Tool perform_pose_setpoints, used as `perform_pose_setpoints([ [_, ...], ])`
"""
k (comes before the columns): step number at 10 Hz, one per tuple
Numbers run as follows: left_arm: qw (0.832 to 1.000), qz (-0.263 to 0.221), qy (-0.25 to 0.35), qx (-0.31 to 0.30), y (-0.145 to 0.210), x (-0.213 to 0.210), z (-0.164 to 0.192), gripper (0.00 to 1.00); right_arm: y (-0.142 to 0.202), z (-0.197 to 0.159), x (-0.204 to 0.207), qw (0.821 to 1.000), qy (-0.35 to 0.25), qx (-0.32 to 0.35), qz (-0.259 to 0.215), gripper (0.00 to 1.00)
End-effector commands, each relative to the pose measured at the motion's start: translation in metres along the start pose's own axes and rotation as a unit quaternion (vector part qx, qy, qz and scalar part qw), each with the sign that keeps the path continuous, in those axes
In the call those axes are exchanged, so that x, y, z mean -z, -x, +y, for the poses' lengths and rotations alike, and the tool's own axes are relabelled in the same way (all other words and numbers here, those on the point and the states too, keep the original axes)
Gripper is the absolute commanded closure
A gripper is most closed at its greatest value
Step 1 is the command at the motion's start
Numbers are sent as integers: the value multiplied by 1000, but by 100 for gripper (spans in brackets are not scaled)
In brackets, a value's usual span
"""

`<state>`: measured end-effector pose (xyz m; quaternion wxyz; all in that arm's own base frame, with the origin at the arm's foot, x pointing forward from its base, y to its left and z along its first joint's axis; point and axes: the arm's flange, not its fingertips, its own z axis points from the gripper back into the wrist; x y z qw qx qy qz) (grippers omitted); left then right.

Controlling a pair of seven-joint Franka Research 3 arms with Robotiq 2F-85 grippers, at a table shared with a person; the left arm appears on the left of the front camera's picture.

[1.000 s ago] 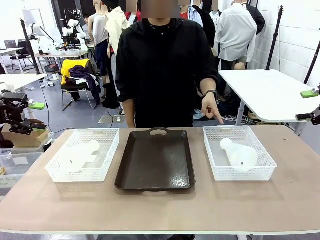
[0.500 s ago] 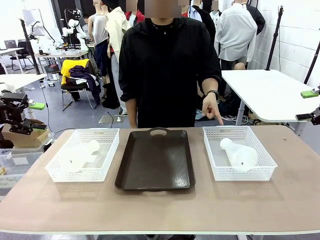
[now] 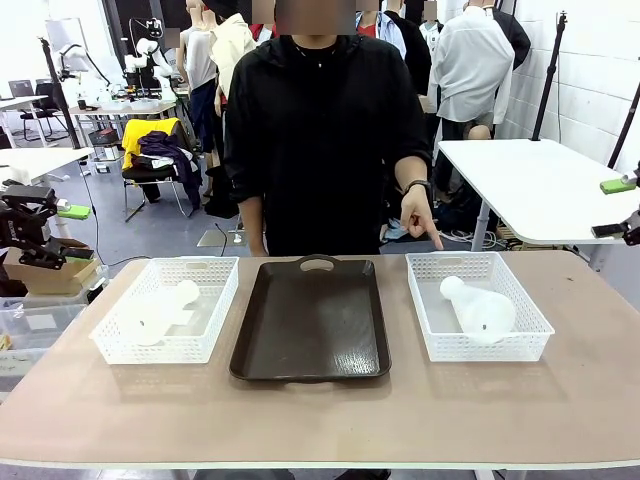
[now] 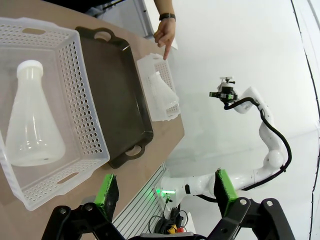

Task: Prepare the laboratory tools.
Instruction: Pick up the Big flask that the person points to.

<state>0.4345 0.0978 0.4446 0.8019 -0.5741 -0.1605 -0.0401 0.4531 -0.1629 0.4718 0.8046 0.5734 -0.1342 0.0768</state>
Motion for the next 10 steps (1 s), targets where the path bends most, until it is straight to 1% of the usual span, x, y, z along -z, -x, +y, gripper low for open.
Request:
perform_pose_setpoints([
  [1, 1000, 0, 0, 9, 0, 0, -1, 0, -4, 70, 37, 990, 136, -38, 6, 0],
  [2, 1000, 0, 0, 9, 0, 0, -1, 0, -13, 91, 59, 978, 201, -53, 14, 0],
  [3, 1000, 0, 0, 9, 0, 0, -1, 0, -22, 108, 89, 962, 262, -66, 38, 0],
  [4, 1000, 0, 0, 9, 0, 0, -1, 0, -32, 116, 132, 938, 332, -79, 62, 0],
  [5, 1000, 0, 0, 9, 0, 0, -1, 0, -38, 110, 173, 913, 389, -87, 88, 0],
  [6, 1000, 0, 0, 9, 0, 0, -1, 0, -46, 95, 207, 889, 434, -88, 116, 0],
  [7, 1000, 0, 0, 9, 0, 0, -1, 0, -54, 82, 232, 875, 453, -91, 141, 0],
  [8, 1000, 0, 0, 9, 0, 0, -1, 0, -58, 69, 253, 862, 474, -79, 159, 0],
  [9, 1000, 0, 0, 9, 0, 0, -1, 0, -63, 53, 265, 849, 498, -63, 167, 0],
  [10, 1000, 0, 0, 9, 0, 0, -1, 0, -69, 44, 273, 837, 515, -65, 171, 0],
])
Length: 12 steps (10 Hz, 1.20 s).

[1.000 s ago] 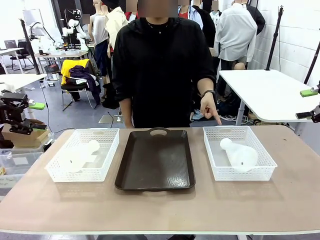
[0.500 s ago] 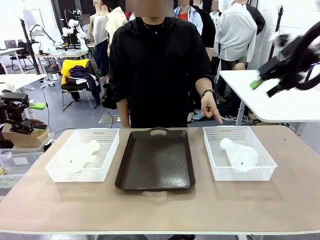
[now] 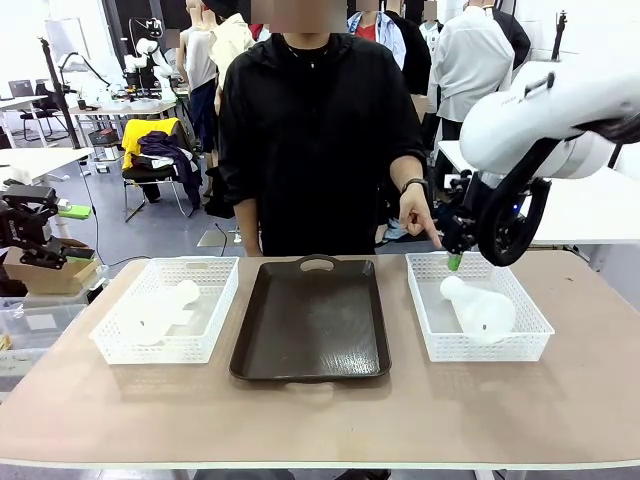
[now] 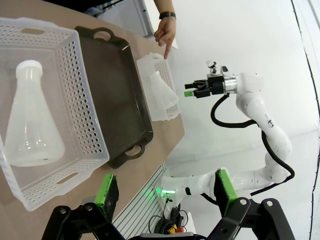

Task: Prepare the laboratory tools.
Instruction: Pick up the Big flask that the person points to.

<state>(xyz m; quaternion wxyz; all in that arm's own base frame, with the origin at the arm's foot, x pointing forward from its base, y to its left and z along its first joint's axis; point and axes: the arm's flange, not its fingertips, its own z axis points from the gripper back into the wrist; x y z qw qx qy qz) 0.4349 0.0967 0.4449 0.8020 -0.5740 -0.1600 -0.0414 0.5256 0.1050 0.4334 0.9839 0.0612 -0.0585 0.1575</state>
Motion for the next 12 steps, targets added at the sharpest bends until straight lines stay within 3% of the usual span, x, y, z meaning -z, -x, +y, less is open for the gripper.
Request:
perform_pose_setpoints([
  [1, 1000, -1, 0, 9, 0, -1, -1, 0, -28, -2, -8, 999, 46, 1, 3, 0],
  [3, 1000, -1, 0, 9, 0, -1, -1, 0, -37, -9, 8, 999, 46, 2, -2, 0],
  [6, 1000, -1, 0, 9, 0, -1, -1, 0, -35, 0, 31, 994, 77, -70, -23, 0],
  [12, 1000, -1, 0, 9, 0, -1, -1, 0, -54, 4, 81, 994, 71, -79, 29, 0],
])
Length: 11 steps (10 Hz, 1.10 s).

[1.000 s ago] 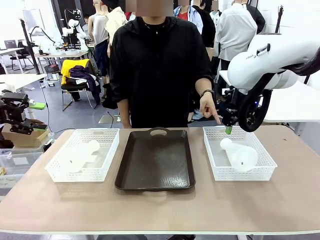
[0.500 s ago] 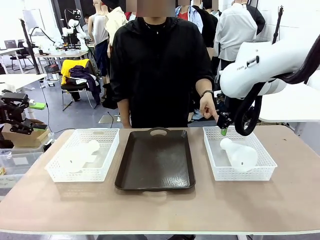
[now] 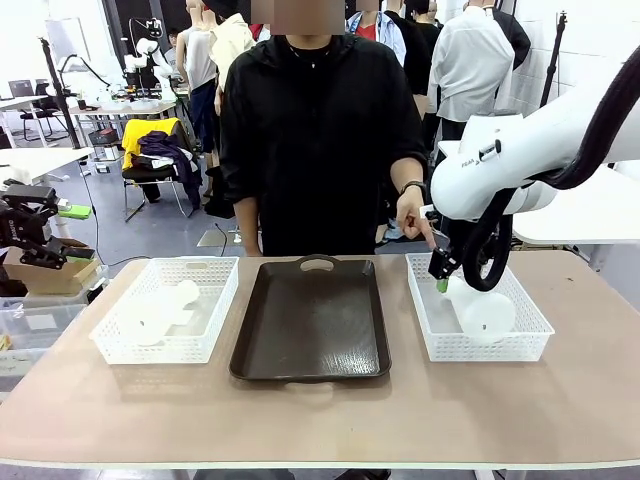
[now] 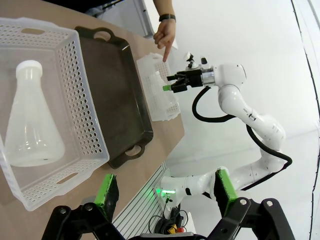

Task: Prepare the laboratory tools.
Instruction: Pick up the Big flask that the person points to.

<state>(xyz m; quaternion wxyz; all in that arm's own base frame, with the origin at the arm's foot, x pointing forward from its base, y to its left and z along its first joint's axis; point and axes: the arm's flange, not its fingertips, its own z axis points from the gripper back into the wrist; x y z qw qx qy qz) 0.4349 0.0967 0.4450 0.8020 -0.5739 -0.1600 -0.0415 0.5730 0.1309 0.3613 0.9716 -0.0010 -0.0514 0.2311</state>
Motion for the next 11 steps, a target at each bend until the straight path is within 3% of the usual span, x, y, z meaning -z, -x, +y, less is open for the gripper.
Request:
perform_pose_setpoints([
  [1, 1000, -1, 0, 8, 0, -1, -1, 0, -15, -1, 6, 1000, 18, 0, 13, 0],
  [7, 1000, -1, 0, 8, 0, -1, -1, 0, -36, -12, 25, 998, 58, 6, 32, 0],
  [11, 1000, -1, 0, 8, 0, -1, -1, 0, -38, -13, 32, 998, 47, 16, 42, 0],
])
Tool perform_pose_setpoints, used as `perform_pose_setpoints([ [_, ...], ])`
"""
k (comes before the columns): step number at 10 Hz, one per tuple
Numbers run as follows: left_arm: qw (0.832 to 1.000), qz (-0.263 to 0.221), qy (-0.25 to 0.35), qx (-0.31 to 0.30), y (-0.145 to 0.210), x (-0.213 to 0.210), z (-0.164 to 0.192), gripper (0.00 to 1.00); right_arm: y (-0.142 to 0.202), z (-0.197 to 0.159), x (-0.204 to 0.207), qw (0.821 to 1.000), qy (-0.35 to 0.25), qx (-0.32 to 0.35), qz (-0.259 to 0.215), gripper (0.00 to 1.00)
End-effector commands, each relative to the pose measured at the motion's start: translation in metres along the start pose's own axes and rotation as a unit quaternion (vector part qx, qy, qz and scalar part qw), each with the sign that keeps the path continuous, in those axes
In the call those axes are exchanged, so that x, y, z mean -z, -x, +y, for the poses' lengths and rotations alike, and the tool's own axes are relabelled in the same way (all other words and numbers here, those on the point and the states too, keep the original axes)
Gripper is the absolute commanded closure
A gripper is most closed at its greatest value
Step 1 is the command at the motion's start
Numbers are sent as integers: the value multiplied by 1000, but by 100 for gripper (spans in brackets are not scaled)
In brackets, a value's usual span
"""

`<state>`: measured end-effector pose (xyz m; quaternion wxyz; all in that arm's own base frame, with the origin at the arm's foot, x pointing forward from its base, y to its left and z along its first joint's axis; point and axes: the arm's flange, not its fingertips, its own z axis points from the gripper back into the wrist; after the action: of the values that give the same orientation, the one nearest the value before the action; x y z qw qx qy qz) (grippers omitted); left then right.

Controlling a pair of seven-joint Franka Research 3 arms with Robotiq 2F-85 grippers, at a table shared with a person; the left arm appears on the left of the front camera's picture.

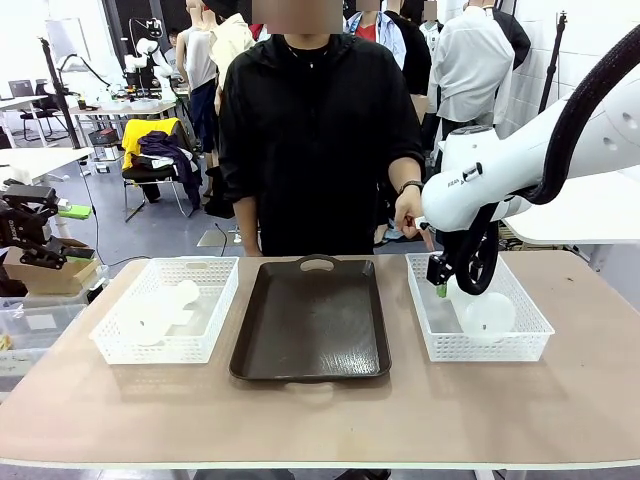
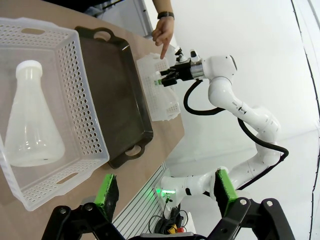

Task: Prepare the laboratory tools.
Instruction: Pick up the Big flask that the person points to.

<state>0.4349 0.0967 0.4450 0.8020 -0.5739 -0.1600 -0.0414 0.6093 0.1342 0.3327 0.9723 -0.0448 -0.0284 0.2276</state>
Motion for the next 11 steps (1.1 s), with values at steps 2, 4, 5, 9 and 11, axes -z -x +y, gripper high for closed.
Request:
perform_pose_setpoints([
  [2, 1000, -1, 0, 8, 0, -1, -1, 0, -8, -2, 1, 1000, 3, 20, 9, 0],
  [4, 1000, -1, 0, 8, 0, -1, -1, 0, -8, -1, 0, 1000, 8, 18, 8, 0],
  [5, 1000, -1, 0, 8, 0, -1, -1, 0, -8, 0, 0, 1000, 6, 19, 5, 0],
  [9, 1000, -1, 0, 8, 0, -1, -1, 0, -7, 4, 3, 1000, 5, 15, 6, 16],
  [11, 1000, -1, 0, 8, 0, -1, -1, 0, -7, 5, 6, 1000, 1, 15, 0, 36],
])
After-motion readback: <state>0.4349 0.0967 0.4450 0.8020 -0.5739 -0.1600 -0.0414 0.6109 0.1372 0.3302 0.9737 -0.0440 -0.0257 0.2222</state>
